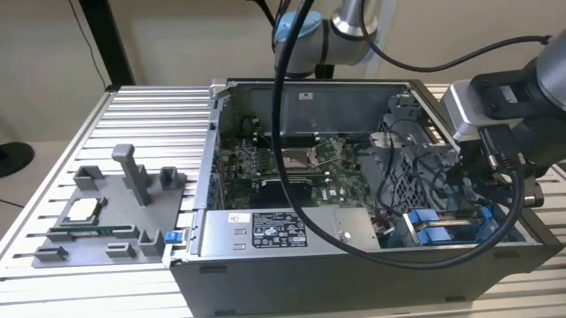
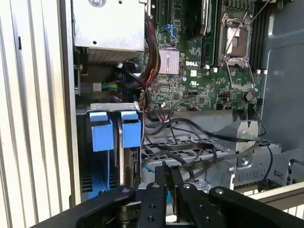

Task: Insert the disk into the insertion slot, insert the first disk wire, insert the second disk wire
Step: 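Insert the second disk wire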

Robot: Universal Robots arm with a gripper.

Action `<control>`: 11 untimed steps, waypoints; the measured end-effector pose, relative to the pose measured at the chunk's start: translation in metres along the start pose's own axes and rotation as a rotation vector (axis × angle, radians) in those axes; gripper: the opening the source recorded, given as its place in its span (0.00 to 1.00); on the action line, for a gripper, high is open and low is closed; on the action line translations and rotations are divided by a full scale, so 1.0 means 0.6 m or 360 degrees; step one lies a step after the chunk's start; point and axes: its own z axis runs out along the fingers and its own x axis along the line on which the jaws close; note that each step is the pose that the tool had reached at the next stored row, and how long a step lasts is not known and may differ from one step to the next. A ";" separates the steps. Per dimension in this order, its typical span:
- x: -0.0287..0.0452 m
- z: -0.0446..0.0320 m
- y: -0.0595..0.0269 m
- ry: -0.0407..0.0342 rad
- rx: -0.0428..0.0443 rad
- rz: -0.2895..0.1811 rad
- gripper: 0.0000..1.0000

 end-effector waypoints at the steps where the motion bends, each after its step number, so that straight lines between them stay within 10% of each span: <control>1: 0.000 0.000 0.000 0.0000 0.0000 0.0000 0.00; 11: 0.000 0.001 0.001 0.0012 0.0007 -0.0004 0.00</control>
